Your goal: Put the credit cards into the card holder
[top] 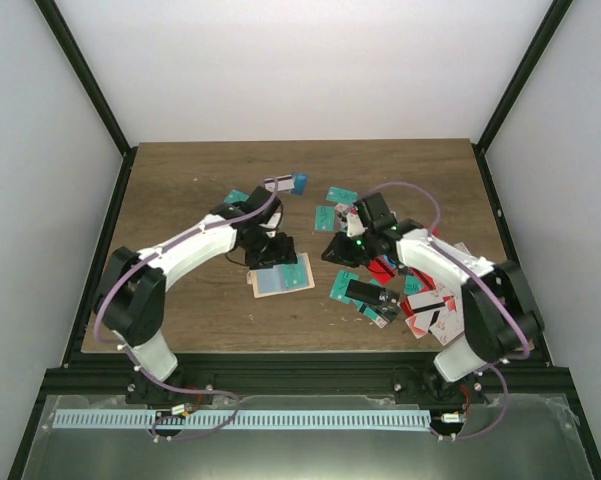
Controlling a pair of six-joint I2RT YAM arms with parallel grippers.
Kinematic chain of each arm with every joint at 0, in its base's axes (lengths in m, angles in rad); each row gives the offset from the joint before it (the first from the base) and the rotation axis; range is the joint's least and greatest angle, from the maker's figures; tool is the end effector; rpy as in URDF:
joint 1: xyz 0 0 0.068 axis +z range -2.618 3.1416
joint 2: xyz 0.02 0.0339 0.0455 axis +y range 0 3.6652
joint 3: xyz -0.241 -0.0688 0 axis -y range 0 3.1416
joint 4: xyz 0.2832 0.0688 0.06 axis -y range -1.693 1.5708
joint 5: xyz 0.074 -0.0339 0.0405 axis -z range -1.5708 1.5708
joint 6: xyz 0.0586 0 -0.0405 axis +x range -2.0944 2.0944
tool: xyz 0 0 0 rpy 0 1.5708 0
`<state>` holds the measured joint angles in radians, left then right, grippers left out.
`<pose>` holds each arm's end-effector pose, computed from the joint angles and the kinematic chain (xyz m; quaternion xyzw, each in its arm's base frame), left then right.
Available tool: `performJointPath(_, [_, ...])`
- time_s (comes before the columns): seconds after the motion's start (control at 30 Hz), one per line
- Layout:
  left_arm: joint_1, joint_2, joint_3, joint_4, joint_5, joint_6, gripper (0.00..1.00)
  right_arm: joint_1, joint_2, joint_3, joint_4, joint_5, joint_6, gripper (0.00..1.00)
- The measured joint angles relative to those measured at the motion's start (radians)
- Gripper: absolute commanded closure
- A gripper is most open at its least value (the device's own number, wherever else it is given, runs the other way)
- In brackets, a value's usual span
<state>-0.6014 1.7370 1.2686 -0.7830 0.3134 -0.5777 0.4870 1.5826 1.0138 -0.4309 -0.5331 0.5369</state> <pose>0.3034 -0.2301 0.1537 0.0364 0.9748 -0.2154 0.0449 0.3051 0.1953 0.1478 -0.0511 0.9272 0.3535 0.1131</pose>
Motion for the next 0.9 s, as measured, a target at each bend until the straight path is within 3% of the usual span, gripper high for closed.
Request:
performJointPath(0.2, [-0.048,-0.141,-0.059,0.036,-0.039,-0.038,0.31,-0.032,-0.187,-0.145,-0.113,0.148,0.021,0.70])
performJointPath(0.43, [-0.215,-0.143,-0.074,0.124,-0.034,-0.098,0.36,-0.124,-0.294,-0.285,-0.213,0.283,0.051,0.68])
performJointPath(0.73, [-0.384,0.042,-0.043,0.247,0.018,-0.179,0.53,-0.132,-0.203,-0.291,-0.204,0.328,0.063,0.70])
performJointPath(0.9, [-0.415,0.120,-0.033,0.291,0.057,-0.189,0.56,-0.132,-0.097,-0.229,-0.177,0.352,0.060,0.73])
